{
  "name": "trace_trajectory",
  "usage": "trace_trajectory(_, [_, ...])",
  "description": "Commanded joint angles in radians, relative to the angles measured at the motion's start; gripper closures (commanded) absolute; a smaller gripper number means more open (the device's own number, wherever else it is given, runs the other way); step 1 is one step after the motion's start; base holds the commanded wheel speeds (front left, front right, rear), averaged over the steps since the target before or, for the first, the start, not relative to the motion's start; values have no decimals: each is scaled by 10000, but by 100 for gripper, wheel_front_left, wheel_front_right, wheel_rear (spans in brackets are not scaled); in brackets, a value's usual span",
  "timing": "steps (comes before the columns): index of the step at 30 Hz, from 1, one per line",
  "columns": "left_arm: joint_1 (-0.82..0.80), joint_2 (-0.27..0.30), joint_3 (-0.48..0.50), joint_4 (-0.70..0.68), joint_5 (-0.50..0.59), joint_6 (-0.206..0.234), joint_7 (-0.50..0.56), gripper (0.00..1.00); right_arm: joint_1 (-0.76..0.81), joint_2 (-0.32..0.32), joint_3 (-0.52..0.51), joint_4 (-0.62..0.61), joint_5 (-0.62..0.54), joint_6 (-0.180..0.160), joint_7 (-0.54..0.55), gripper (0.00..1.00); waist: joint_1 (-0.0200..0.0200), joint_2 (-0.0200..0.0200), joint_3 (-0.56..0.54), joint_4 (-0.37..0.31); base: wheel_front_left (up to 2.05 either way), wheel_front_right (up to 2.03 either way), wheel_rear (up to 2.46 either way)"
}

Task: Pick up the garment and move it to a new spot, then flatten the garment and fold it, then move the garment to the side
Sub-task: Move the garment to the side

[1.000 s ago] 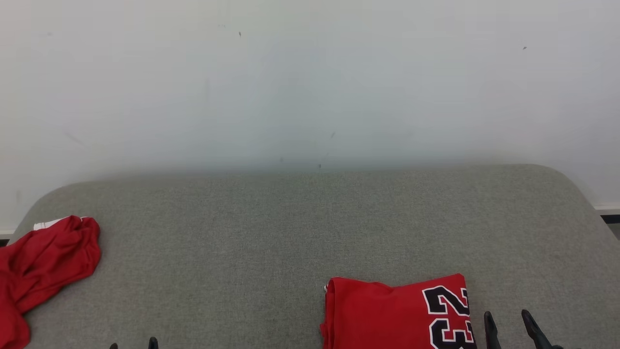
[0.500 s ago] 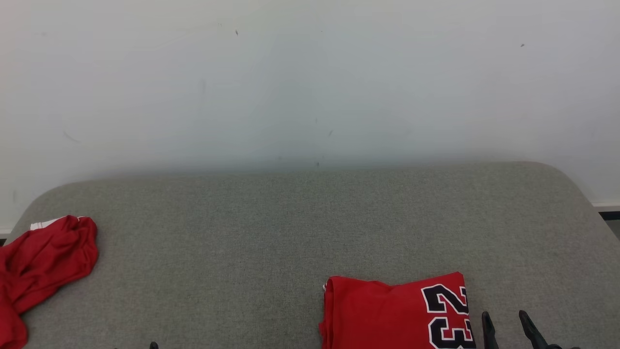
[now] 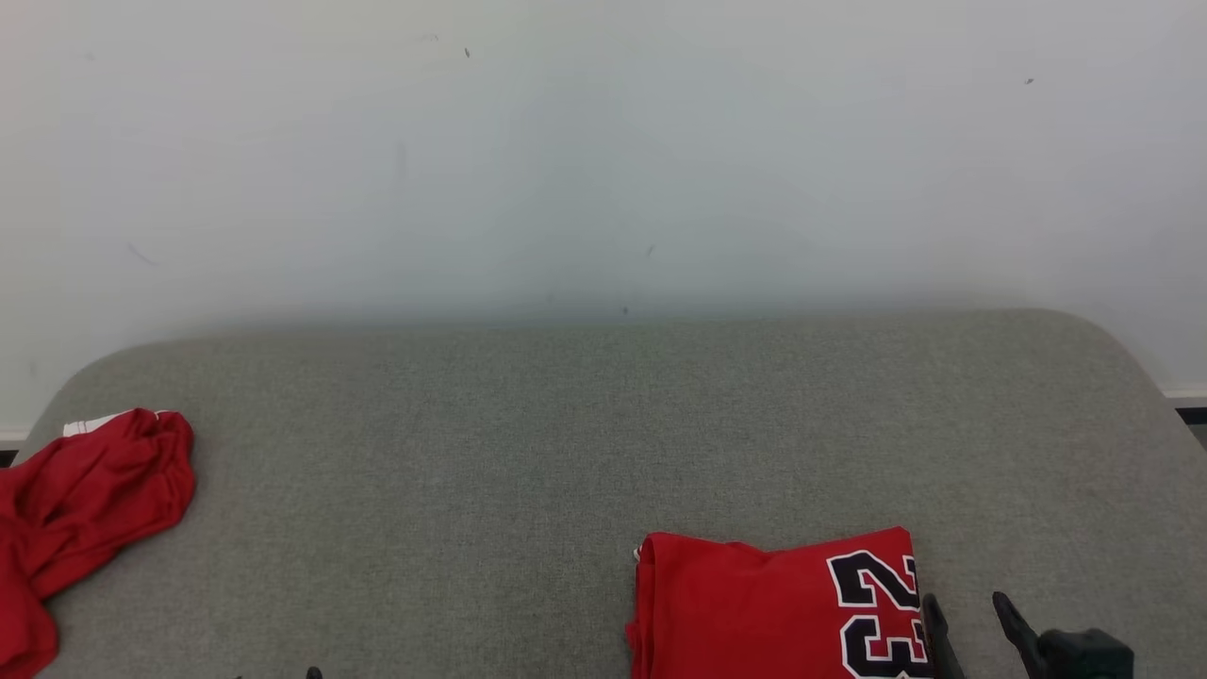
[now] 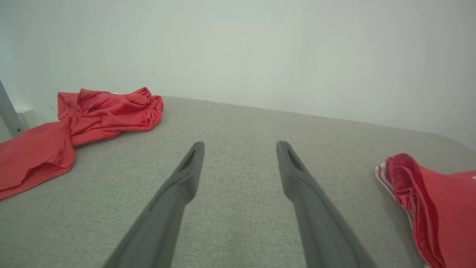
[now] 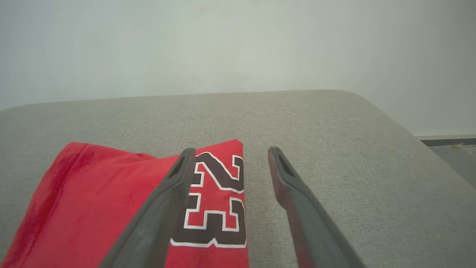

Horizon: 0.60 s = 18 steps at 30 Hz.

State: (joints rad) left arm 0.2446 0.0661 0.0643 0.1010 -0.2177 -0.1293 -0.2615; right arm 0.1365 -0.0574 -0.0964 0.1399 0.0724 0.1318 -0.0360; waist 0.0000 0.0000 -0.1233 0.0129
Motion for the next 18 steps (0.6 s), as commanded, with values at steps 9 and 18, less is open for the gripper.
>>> trace_trajectory(9, [-345,405,-278,464,67,-1,66,0,-1281,-693,143,570,516,-23,4931,0,0,0,460,455,0,0,0])
trace_trajectory(18, [-561,596,-433,106,82,58,421,0,-1389,-733,-550,537,349,-23,7142,0,0,0,871,1099,0,0,0])
